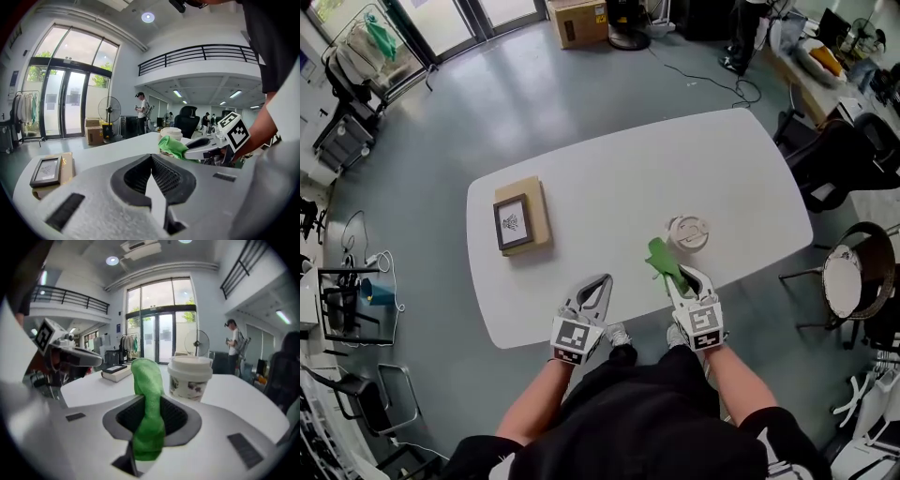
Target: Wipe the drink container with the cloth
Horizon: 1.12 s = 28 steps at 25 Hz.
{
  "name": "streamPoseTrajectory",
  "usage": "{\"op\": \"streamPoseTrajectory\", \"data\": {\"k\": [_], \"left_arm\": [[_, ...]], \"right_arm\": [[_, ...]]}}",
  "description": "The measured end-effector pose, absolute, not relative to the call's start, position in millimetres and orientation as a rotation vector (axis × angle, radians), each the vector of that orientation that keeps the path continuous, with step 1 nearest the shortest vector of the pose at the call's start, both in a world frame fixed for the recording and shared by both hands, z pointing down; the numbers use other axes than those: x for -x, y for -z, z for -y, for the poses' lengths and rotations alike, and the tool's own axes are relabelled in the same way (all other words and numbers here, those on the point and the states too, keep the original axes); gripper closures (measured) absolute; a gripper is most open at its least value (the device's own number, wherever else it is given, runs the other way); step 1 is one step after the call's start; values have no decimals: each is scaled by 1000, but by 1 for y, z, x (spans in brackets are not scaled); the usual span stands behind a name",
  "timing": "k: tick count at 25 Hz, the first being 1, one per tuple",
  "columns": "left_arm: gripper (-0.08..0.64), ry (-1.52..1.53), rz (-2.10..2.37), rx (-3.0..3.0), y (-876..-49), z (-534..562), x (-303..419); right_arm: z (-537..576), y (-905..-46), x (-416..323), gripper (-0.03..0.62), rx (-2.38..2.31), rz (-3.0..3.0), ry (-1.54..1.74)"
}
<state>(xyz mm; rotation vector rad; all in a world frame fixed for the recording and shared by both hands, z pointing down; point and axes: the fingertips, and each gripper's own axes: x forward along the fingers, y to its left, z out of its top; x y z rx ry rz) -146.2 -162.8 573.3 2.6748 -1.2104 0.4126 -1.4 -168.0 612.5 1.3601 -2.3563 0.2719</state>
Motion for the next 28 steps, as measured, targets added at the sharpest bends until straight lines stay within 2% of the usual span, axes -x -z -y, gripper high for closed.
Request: {"op": "streamPoseTrajectory", "data": {"k": [7, 14, 28], "left_arm": [[546, -395, 1270, -2668, -565, 161, 126], [546, -406, 1368, -2601, -562, 139, 104], [546, -430, 1506, -2466, -569, 105, 73]], "right_arm": [[162, -582, -17, 483, -1145, 2203, 385], [159, -589, -27, 483, -816, 2075, 834], [174, -609, -45, 476, -662, 2114, 829]]}}
